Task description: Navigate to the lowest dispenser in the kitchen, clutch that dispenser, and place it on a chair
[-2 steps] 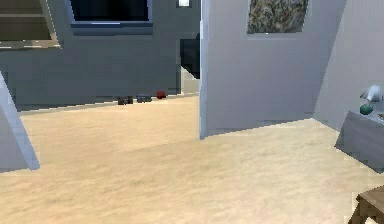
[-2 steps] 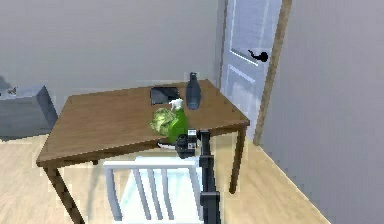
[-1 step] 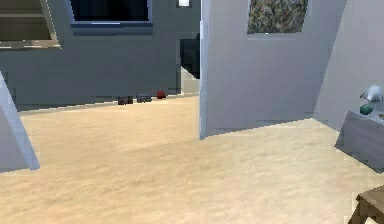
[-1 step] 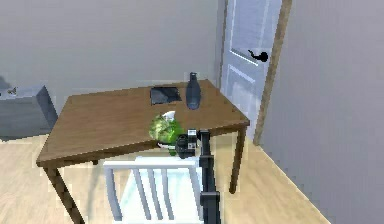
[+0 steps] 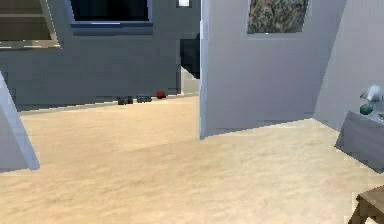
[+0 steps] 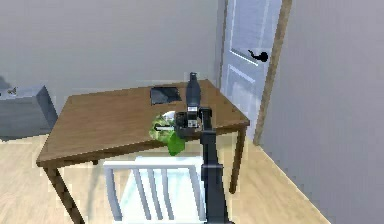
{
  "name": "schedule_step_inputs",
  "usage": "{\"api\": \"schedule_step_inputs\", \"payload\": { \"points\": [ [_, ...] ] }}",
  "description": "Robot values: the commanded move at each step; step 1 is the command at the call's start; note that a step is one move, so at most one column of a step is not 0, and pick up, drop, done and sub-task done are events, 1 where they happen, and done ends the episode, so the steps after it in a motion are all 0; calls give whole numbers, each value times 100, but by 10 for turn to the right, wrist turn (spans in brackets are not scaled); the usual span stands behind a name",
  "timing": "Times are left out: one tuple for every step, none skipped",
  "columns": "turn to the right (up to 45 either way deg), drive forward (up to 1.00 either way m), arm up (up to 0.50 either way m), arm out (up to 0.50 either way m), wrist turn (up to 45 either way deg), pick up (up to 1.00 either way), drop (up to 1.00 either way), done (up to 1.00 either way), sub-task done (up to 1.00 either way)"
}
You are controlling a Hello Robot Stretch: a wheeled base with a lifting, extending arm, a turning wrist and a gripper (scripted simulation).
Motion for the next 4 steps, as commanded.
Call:
{"api": "schedule_step_inputs", "payload": {
  "points": [
    [0, 0, 0, -8, 0, 0, 0, 0, 0],
    [0, 0, 22, 0, 0, 0, 0, 0, 0],
    [0, 0, 0, 0, -450, 0, 0, 0, 0],
    [0, 0, 0, 0, -450, 0, 0, 0, 0]
  ]
}}
